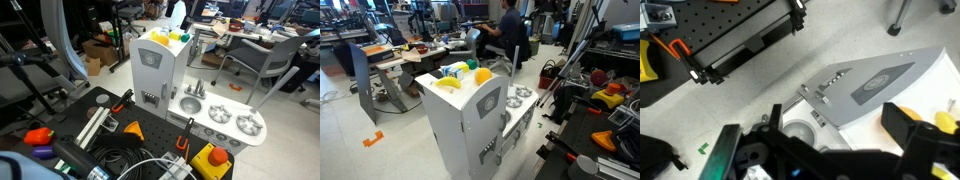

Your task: Open the cupboard

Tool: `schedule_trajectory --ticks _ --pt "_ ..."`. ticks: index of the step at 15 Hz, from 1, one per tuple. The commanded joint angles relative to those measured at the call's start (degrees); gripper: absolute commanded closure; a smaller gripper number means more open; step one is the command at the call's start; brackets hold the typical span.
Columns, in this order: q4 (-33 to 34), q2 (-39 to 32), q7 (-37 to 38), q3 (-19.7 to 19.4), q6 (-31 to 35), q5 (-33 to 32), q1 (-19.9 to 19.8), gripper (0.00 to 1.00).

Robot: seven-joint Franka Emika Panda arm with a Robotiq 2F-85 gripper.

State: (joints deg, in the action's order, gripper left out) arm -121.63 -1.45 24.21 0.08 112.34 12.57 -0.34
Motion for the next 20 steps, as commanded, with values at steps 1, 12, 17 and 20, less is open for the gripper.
schedule_trajectory --ticks 1,12,17,20 --pt "8.99 -9.94 7.86 -0.03 -0.79 -0.82 0.89 0.0" --pt "26.36 -28.38 21.36 -1.78 -10.43 -0.03 2.19 0.0" --pt "33.54 -34.27 27.31 -2.09 -15.01 0.22 2.86 0.0" --pt "37.54 -37.27 30.41 -1.73 -19.03 1.12 2.9 0.0"
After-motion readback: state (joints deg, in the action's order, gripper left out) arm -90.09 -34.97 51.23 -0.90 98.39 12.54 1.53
